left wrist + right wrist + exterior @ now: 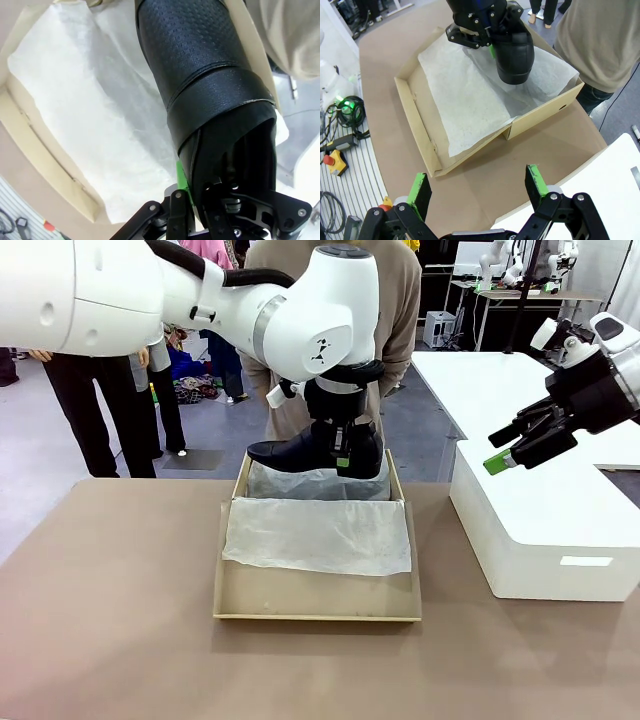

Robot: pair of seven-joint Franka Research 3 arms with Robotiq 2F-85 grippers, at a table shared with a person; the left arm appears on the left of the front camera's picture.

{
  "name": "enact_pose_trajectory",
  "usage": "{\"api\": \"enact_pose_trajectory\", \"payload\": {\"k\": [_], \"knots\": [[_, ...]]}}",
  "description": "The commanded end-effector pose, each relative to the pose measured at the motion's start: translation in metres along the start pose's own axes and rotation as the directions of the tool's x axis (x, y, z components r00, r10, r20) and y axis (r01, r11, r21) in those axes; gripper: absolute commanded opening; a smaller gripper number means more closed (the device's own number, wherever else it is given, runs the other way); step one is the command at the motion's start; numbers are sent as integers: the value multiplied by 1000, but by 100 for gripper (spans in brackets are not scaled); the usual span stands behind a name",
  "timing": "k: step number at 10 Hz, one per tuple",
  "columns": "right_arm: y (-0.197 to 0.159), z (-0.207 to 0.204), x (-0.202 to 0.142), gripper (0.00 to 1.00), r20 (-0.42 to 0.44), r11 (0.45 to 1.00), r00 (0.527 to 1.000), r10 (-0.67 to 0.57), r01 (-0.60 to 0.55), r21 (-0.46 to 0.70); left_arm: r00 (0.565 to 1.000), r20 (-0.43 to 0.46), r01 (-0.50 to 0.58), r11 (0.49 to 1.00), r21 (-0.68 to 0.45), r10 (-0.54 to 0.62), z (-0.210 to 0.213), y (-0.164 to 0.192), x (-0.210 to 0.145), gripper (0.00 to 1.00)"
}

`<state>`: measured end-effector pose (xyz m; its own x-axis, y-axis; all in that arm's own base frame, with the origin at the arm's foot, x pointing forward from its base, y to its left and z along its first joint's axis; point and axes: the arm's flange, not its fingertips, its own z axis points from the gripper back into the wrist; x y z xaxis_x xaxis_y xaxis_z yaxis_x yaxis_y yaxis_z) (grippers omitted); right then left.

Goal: Pack the shoes into the box.
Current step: Place the other shoe of the Shoes into the Shoes Box.

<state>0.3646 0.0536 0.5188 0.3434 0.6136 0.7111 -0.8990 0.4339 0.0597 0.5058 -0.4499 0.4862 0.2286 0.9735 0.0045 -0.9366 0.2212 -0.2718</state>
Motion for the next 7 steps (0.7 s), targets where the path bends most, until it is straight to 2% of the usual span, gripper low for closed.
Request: {"api": "enact_pose_trajectory", "payload": {"k": [1,3,7], "knots": [[-2,-3,0,100,40,1000,999,21,-21,12,990,64,-124,992,14,123,0,-4,-8,0],[-2,-3,0,100,40,1000,999,21,-21,12,987,40,-159,987,38,157,-6,-2,-10,0],[-2,-3,0,100,40,1000,999,21,-21,12,993,22,-117,990,78,116,-19,-2,-15,0]]}}
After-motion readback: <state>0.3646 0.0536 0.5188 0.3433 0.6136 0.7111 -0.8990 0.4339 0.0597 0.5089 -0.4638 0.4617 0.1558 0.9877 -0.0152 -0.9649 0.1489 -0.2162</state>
